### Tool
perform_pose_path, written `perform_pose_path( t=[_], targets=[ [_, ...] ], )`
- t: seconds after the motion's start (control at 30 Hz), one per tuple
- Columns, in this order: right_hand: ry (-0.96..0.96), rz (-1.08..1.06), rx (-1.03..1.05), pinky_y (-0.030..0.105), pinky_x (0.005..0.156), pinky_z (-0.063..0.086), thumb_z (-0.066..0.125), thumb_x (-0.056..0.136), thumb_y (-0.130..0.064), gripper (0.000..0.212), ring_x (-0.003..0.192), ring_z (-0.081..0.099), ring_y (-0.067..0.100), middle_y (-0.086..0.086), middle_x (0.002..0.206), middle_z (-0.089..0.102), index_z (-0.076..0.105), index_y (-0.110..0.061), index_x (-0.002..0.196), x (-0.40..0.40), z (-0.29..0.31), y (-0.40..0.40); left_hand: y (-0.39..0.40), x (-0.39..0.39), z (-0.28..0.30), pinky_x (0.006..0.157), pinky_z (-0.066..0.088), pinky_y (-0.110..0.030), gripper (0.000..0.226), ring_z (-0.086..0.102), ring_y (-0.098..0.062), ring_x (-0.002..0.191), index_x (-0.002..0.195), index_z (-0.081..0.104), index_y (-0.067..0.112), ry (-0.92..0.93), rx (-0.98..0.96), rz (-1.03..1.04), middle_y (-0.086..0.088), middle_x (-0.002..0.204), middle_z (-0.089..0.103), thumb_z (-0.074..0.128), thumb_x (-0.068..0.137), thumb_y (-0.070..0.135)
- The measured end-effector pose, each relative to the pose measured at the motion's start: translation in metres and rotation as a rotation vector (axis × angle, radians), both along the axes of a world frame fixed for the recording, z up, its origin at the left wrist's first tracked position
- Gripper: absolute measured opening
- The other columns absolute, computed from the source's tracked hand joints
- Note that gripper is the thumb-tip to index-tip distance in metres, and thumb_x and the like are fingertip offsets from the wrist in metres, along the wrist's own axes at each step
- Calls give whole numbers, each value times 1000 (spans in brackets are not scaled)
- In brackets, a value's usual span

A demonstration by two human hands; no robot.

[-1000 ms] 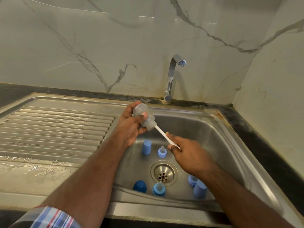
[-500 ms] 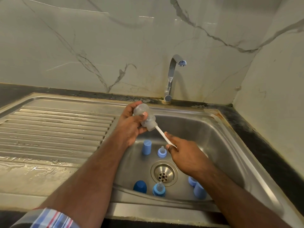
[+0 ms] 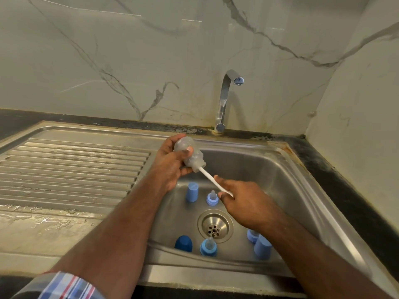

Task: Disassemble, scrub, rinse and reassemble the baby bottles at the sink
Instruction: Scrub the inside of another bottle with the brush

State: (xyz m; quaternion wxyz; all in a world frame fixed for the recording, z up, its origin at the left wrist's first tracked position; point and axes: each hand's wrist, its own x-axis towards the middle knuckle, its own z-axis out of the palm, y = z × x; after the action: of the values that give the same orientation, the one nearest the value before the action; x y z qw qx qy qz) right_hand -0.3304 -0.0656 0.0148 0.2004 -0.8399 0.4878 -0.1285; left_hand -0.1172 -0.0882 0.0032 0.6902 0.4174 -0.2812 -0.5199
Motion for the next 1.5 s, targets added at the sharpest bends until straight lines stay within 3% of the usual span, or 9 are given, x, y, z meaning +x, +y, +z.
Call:
perform_pose_path(
  t=[0.23, 0.33, 0.53, 0.7, 0.9, 1.1, 1.27, 1.4, 1.5],
  targets=[
    [95, -29, -181, 33, 79, 49, 37, 106, -28, 53, 86, 55, 15, -3, 100, 52, 24, -41, 156, 1, -8, -1, -1, 2, 1, 66, 62, -50, 40, 69, -42, 107, 127, 58, 19, 23, -13, 20, -13, 130, 59, 65, 94, -2],
    [148, 5, -186, 26, 70, 44, 42, 104, -24, 56, 81, 52, 12, -5, 97, 52, 26, -39, 156, 7, -9, 0, 0, 1, 0, 66, 62, -49, 44, 68, -42, 110, 133, 56, 15, -4, -1, 3, -13, 127, 60, 64, 93, -3],
    [-198, -19, 88, 14, 58, 40, 52, 101, -28, 44, 61, 57, -6, -22, 83, 63, 51, -43, 142, -8, -1, 0, -1, 6, 0, 66, 61, -49, 41, 69, -40, 106, 130, 58, 17, 30, -13, 11, -13, 128, 60, 64, 94, -3],
    [17, -12, -91, 26, 82, 51, 46, 104, -28, 49, 94, 63, 10, -3, 120, 67, 38, -38, 151, 6, -3, 2, -2, 3, -1, 66, 61, -48, 45, 68, -41, 108, 133, 56, 15, 6, -10, -25, -14, 132, 57, 64, 93, -4],
    [-441, -52, 328, 18, 47, 38, 56, 101, -22, 39, 46, 47, 0, -14, 64, 61, 58, -43, 135, -11, -1, 1, -1, 10, -3, 69, 61, -49, 44, 71, -36, 103, 133, 57, 17, 61, -38, -35, -11, 124, 63, 64, 94, -2],
    [-49, -27, -22, 22, 74, 50, 48, 104, -30, 47, 85, 64, 8, -5, 112, 68, 41, -40, 149, 5, -1, 7, 0, 6, -2, 70, 61, -51, 48, 73, -34, 98, 136, 56, 15, 25, -39, -88, -13, 131, 59, 63, 93, -4],
    [-494, -62, 385, 18, 46, 37, 56, 101, -20, 40, 47, 45, 1, -11, 68, 57, 59, -42, 134, -8, 0, 6, -2, 10, -3, 68, 61, -50, 45, 71, -37, 102, 133, 57, 15, 68, -45, -49, -15, 129, 61, 63, 93, -3],
    [-71, -50, -58, 20, 70, 43, 49, 103, -29, 47, 79, 57, 3, -11, 107, 67, 42, -40, 148, -1, -4, 2, -2, 6, -3, 71, 61, -51, 45, 68, -41, 111, 132, 57, 17, 18, -40, -47, -15, 137, 56, 65, 93, -2],
    [-19, -12, -38, 18, 69, 49, 49, 103, -27, 48, 83, 64, 6, -7, 105, 69, 42, -39, 149, 4, -2, 7, 0, 5, -4, 72, 61, -52, 47, 68, -38, 109, 136, 55, 14, -21, -29, -63, -15, 133, 57, 63, 93, -4]
  ],
)
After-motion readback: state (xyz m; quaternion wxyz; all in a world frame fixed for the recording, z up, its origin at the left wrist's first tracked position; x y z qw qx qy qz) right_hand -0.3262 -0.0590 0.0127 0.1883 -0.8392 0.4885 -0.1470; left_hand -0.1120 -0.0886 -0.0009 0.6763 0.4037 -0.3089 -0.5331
